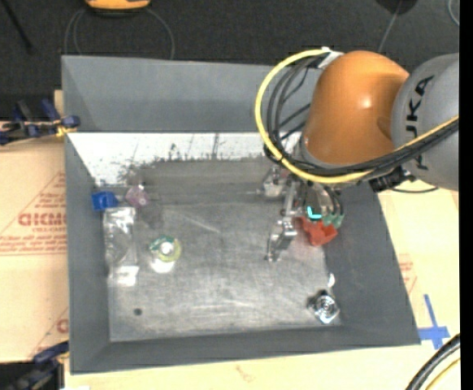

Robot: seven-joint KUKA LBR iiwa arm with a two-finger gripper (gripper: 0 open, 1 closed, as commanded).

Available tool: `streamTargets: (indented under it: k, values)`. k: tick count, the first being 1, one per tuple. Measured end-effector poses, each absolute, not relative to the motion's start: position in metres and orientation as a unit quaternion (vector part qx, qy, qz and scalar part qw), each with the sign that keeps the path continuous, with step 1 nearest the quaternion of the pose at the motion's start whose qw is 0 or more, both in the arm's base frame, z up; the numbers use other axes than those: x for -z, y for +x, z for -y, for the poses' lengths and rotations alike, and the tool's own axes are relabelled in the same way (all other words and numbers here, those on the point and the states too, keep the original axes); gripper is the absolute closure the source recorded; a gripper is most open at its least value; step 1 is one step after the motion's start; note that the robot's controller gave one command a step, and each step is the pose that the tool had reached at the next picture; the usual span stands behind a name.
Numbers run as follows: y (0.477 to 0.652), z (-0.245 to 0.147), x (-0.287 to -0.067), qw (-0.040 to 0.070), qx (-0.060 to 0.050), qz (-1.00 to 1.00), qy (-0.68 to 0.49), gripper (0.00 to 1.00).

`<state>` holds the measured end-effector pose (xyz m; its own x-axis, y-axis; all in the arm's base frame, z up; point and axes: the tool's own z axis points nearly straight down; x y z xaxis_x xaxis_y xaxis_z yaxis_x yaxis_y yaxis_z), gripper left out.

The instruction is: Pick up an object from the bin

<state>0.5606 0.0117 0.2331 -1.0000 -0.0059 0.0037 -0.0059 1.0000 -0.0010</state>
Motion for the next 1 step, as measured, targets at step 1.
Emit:
streamTargets:
  k: [1]
  values:
    - [0.5626,-0.0982,-0.0712,-0.005,0.001,1.0,0.005,0.0]
